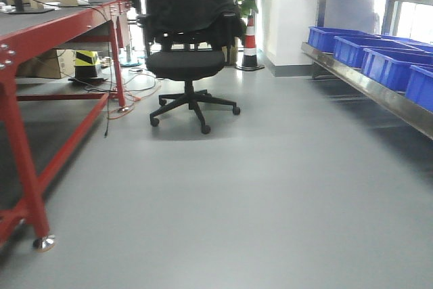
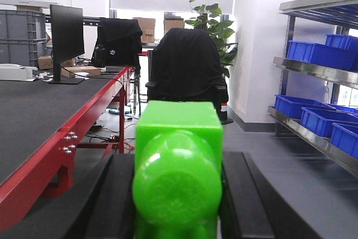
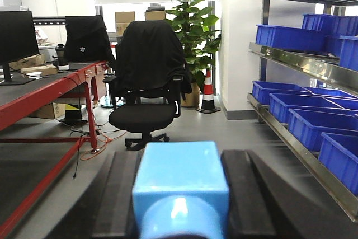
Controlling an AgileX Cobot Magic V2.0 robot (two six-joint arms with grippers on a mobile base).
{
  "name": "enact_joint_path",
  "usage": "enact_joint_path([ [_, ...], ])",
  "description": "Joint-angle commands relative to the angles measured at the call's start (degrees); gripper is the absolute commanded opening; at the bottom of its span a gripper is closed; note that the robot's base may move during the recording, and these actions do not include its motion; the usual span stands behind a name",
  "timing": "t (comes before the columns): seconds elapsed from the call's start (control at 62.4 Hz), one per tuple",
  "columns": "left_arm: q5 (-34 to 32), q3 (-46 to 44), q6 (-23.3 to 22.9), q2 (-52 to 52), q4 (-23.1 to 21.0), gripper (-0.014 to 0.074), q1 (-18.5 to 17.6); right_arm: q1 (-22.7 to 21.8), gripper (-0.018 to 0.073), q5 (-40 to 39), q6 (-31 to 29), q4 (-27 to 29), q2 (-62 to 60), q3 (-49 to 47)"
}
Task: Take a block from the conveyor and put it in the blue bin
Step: 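Drive the base past the red table toward the shelf of blue bins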
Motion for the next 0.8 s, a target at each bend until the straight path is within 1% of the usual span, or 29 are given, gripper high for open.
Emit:
enact_joint_path([
  [0.0, -1.4, 0.0, -0.2, -0.3, -0.5, -0.0111, -0.2, 0.0, -0.0162, -1.1, -0.4, 0.0, 0.1, -0.4],
  [0.785, -1.6, 0.0, -0.2, -0.3, -0.5, -0.0111, -0.2, 0.0, -0.0162, -1.2, -0.4, 0.0, 0.1, -0.4],
])
